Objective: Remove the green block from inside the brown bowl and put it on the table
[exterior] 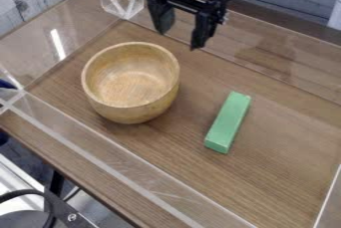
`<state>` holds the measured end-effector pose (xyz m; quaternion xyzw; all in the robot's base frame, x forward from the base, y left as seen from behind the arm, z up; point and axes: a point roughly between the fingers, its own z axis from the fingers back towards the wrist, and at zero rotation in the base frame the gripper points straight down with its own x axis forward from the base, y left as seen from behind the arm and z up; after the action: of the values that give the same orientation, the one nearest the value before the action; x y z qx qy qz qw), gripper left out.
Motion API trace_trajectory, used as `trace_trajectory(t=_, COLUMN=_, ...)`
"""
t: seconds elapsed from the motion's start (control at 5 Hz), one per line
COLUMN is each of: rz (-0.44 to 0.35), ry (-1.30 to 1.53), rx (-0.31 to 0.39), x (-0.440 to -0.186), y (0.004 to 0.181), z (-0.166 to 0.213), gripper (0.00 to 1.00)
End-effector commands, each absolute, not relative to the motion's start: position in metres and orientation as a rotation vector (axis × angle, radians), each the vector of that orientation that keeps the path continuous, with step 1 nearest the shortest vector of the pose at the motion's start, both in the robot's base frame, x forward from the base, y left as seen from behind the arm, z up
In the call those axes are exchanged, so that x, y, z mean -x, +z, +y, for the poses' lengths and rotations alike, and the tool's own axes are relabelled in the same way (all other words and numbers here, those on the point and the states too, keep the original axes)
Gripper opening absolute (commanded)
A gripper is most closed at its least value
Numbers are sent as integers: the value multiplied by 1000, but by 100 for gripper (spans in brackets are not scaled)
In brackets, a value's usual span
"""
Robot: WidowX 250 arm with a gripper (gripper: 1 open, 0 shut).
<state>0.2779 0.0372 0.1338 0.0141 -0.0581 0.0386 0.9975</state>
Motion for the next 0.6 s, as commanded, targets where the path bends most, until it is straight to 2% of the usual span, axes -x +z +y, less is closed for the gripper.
trace_trajectory(t=0.0, rz=-145, ry=31, rx=-51, x=-282, y=140, z=22, gripper=100)
trace_trajectory(t=0.2, rz=-128, ry=-18, rx=-66, x=-284, y=132, z=1, gripper=100)
trace_trajectory(t=0.4, rz=-97, ry=-51, rx=-104, x=-275, y=138, z=-3, gripper=100)
